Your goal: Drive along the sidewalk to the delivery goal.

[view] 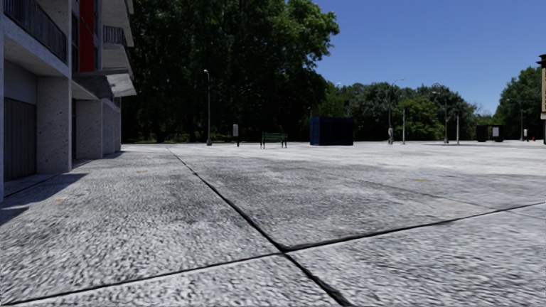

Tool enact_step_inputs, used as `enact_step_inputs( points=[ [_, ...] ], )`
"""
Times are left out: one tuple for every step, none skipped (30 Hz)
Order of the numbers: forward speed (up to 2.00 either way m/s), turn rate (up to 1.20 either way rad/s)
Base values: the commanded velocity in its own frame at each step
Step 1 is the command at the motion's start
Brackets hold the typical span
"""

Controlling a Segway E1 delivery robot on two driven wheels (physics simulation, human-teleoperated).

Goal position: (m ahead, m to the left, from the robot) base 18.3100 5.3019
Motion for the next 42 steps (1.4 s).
enact_step_inputs(
  points=[
    [2.00,0.33],
    [2.00,0.33],
    [2.00,0.33],
    [2.00,0.33],
    [2.00,0.33],
    [2.00,0.33],
    [2.00,0.33],
    [2.00,0.34],
    [2.00,0.39],
    [2.00,0.39],
    [2.00,0.47],
    [2.00,0.51],
    [2.00,0.53],
    [2.00,0.53],
    [2.00,0.53],
    [2.00,0.53],
    [2.00,0.53],
    [2.00,0.53],
    [2.00,0.53],
    [2.00,0.53],
    [2.00,0.53],
    [2.00,0.53],
    [2.00,0.53],
    [2.00,0.48],
    [2.00,0.33],
    [2.00,0.33],
    [2.00,0.20],
    [2.00,0.02],
    [2.00,0.00],
    [2.00,0.00],
    [2.00,0.00],
    [2.00,0.00],
    [2.00,0.00],
    [2.00,0.00],
    [2.00,0.00],
    [2.00,0.00],
    [2.00,0.00],
    [2.00,0.00],
    [2.00,0.00],
    [2.00,0.00],
    [2.00,0.00],
    [2.00,0.00]
  ],
)
